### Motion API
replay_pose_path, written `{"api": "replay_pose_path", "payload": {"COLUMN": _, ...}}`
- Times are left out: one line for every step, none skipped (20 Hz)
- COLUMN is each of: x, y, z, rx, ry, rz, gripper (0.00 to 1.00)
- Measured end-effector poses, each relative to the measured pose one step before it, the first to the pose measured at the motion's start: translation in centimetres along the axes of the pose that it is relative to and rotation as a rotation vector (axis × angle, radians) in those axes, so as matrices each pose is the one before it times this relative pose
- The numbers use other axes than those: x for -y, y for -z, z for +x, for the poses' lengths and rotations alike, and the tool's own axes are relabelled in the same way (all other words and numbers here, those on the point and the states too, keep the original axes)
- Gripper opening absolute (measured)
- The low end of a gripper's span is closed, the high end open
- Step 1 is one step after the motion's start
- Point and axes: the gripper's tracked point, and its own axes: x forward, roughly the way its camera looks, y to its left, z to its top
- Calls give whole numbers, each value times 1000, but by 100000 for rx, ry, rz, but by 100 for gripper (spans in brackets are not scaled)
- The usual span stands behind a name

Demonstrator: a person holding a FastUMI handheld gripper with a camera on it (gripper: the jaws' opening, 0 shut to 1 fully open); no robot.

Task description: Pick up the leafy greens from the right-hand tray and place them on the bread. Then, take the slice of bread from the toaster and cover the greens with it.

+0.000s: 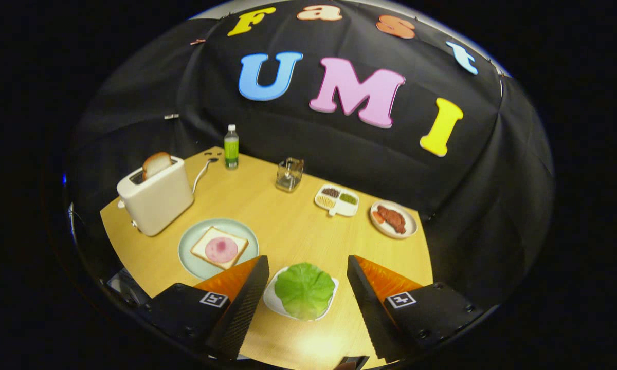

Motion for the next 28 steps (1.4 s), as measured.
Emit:
{"api": "replay_pose_path", "payload": {"x": -200, "y": 1714, "z": 984, "rx": -4534, "ry": -1917, "rz": 1719, "gripper": 95}}
{"api": "replay_pose_path", "payload": {"x": -44, "y": 1541, "z": 1011, "rx": -4305, "ry": -1629, "rz": 1312, "gripper": 93}}
{"api": "replay_pose_path", "payload": {"x": 7, "y": 1254, "z": 1164, "rx": -3505, "ry": -940, "rz": 704, "gripper": 92}}
{"api": "replay_pose_path", "payload": {"x": -189, "y": 1244, "z": 1059, "rx": -3128, "ry": -699, "rz": 367, "gripper": 90}}
{"api": "replay_pose_path", "payload": {"x": 112, "y": 877, "z": 1060, "rx": -2781, "ry": -399, "rz": 830, "gripper": 89}}
{"api": "replay_pose_path", "payload": {"x": -65, "y": 650, "z": 1345, "rx": -2417, "ry": -1041, "rz": 1643, "gripper": 86}}
{"api": "replay_pose_path", "payload": {"x": -119, "y": 353, "z": 1378, "rx": -1769, "ry": -1012, "rz": 1866, "gripper": 86}}
{"api": "replay_pose_path", "payload": {"x": 148, "y": 315, "z": 1266, "rx": -1218, "ry": -449, "rz": 1372, "gripper": 82}}
{"api": "replay_pose_path", "payload": {"x": 240, "y": 274, "z": 930, "rx": -1445, "ry": 28, "rz": 940, "gripper": 81}}
{"api": "replay_pose_path", "payload": {"x": 234, "y": 232, "z": 962, "rx": -1500, "ry": -12, "rz": 721, "gripper": 76}}
{"api": "replay_pose_path", "payload": {"x": 290, "y": 371, "z": 829, "rx": -1904, "ry": 344, "rz": 463, "gripper": 75}}
{"api": "replay_pose_path", "payload": {"x": 368, "y": 437, "z": 875, "rx": -2334, "ry": 484, "rz": 246, "gripper": 74}}
{"api": "replay_pose_path", "payload": {"x": -38, "y": 407, "z": 648, "rx": -1952, "ry": -982, "rz": 244, "gripper": 74}}
{"api": "replay_pose_path", "payload": {"x": 298, "y": 229, "z": 663, "rx": -1704, "ry": 287, "rz": -225, "gripper": 70}}
{"api": "replay_pose_path", "payload": {"x": 415, "y": 211, "z": 581, "rx": -1220, "ry": 637, "rz": -456, "gripper": 64}}
{"api": "replay_pose_path", "payload": {"x": 248, "y": 315, "z": 416, "rx": -1505, "ry": 301, "rz": 136, "gripper": 58}}
{"api": "replay_pose_path", "payload": {"x": -109, "y": 562, "z": 251, "rx": -2368, "ry": -1375, "rz": 504, "gripper": 58}}
{"api": "replay_pose_path", "payload": {"x": -16, "y": -330, "z": -24, "rx": 1613, "ry": -687, "rz": 1683, "gripper": 58}}
{"api": "replay_pose_path", "payload": {"x": 18, "y": 192, "z": 243, "rx": -1529, "ry": -443, "rz": 485, "gripper": 57}}
{"api": "replay_pose_path", "payload": {"x": 16, "y": 134, "z": -73, "rx": 519, "ry": -144, "rz": -783, "gripper": 56}}
{"api": "replay_pose_path", "payload": {"x": -138, "y": 176, "z": -96, "rx": -712, "ry": -390, "rz": -1549, "gripper": 55}}
{"api": "replay_pose_path", "payload": {"x": 126, "y": -94, "z": 178, "rx": 263, "ry": -135, "rz": -1317, "gripper": 41}}
{"api": "replay_pose_path", "payload": {"x": -43, "y": 22, "z": -126, "rx": 85, "ry": -66, "rz": -127, "gripper": 26}}
{"api": "replay_pose_path", "payload": {"x": -30, "y": 77, "z": 33, "rx": -31, "ry": 133, "rz": -580, "gripper": 12}}
{"api": "replay_pose_path", "payload": {"x": -121, "y": -152, "z": -215, "rx": 241, "ry": -640, "rz": -496, "gripper": 10}}
{"api": "replay_pose_path", "payload": {"x": -143, "y": -60, "z": -137, "rx": 369, "ry": -653, "rz": 628, "gripper": 6}}
{"api": "replay_pose_path", "payload": {"x": -141, "y": -533, "z": -580, "rx": 1690, "ry": -729, "rz": 1275, "gripper": 6}}
{"api": "replay_pose_path", "payload": {"x": -217, "y": -510, "z": -583, "rx": 1918, "ry": -521, "rz": 792, "gripper": 6}}
